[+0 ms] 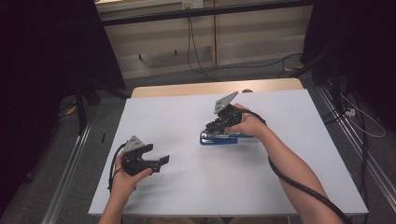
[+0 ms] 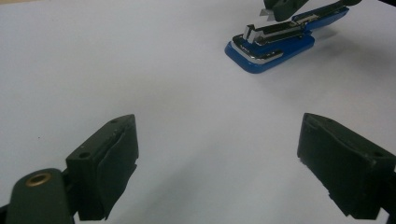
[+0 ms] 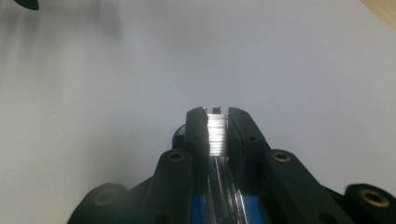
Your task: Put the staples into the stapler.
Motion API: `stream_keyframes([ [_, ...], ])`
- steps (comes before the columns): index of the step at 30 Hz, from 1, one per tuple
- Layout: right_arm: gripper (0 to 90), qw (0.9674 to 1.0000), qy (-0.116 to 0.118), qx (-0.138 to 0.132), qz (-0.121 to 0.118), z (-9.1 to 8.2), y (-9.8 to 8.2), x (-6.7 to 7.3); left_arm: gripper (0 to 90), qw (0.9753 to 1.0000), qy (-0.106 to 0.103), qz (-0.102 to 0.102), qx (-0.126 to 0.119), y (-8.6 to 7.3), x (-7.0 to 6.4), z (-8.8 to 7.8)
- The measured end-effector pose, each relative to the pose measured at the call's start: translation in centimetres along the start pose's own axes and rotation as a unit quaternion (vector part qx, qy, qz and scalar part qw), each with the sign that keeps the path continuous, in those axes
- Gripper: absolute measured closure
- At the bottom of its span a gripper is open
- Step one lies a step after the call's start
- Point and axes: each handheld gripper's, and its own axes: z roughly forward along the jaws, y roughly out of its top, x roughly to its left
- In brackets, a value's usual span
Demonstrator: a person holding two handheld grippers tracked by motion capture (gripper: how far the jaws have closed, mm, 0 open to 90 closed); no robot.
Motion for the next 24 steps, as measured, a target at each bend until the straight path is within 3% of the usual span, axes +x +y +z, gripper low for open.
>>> stream_keyframes([
  [8,79.3,0.9997,0.009,0.010,-0.020,0.42,-0.15,-0.27,12.7,1.0000,-0.001,0.001,0.002,-0.06,0.03,0.14],
  [24,79.3,0.9992,0.021,0.012,-0.032,0.71,-0.41,-0.62,12.7,0.9999,-0.002,-0.003,0.011,-0.23,-0.04,0.51],
])
